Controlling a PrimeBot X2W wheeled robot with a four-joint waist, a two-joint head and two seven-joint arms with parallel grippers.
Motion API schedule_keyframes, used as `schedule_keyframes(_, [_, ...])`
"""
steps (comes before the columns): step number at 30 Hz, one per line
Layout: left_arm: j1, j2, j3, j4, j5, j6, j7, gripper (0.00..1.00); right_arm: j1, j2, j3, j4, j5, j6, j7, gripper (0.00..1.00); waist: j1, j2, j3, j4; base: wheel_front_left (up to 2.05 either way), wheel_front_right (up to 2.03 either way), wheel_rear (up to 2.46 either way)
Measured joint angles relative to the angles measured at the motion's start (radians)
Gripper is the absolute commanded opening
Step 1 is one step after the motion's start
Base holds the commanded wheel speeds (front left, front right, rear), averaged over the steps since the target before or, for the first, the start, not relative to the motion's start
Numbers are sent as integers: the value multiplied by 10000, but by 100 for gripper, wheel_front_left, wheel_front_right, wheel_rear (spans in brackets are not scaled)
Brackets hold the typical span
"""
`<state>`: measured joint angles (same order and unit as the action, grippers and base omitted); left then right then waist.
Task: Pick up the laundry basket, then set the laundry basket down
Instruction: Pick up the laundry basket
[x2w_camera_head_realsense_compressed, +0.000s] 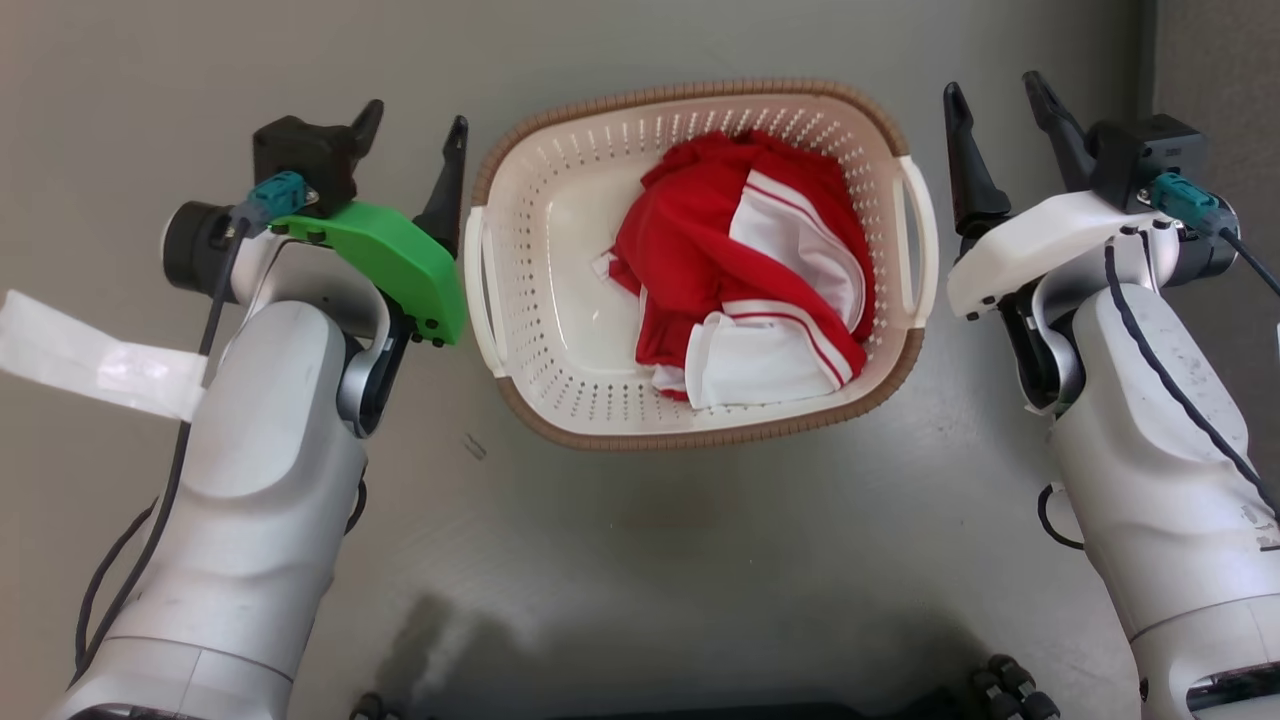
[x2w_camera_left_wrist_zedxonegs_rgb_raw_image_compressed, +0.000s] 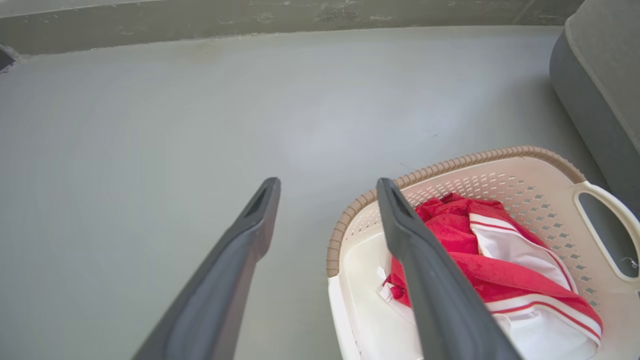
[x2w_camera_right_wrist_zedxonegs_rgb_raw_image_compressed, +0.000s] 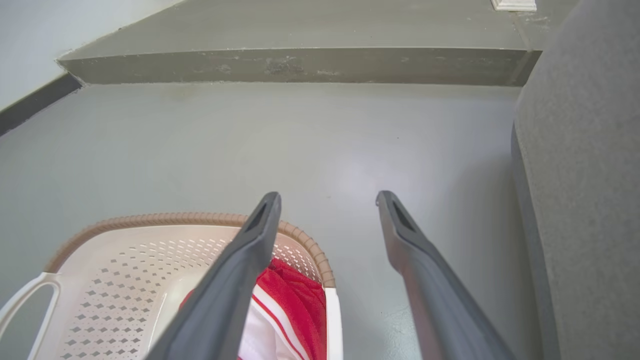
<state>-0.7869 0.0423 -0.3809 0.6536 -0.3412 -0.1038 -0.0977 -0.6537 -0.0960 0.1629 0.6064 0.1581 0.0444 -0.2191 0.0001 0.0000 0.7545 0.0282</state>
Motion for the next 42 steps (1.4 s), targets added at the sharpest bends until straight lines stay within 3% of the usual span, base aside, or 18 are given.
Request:
schedule_keyframes(14, [-350,-144,-489,1697,-203,-161,-21,100,-399,111,128,1569,165,176,12,100,0,0,1319,-25,0,0,0])
schedule_keyframes(31, [-981,-236,-968,3150,-861,-253,194,100,-1230,272,422,2895,391,395,174,100,-1,0,1904,-199,0,0,0])
schedule_keyframes(32, [-1026,-234,-1043,3193,-924,-253,249,91,-1281,274,449,2957,412,403,178,15,-1,0,1918,-201,0,0,0])
schedule_keyframes(33, [-1076,-236,-1083,3248,-966,-253,280,35,-1363,286,472,3032,474,435,188,0,-1,0,1934,-209,0,0,0])
schedule_keyframes(34, [-1120,-240,-1078,3310,-1060,-253,280,0,-1442,299,485,3081,537,435,190,0,-1,0,1948,-225,0,0,0])
schedule_keyframes(42, [-1485,-359,-1346,3480,-1438,-259,353,0,-1572,397,570,3432,872,610,249,0,-2,0,1989,-264,0,0,0])
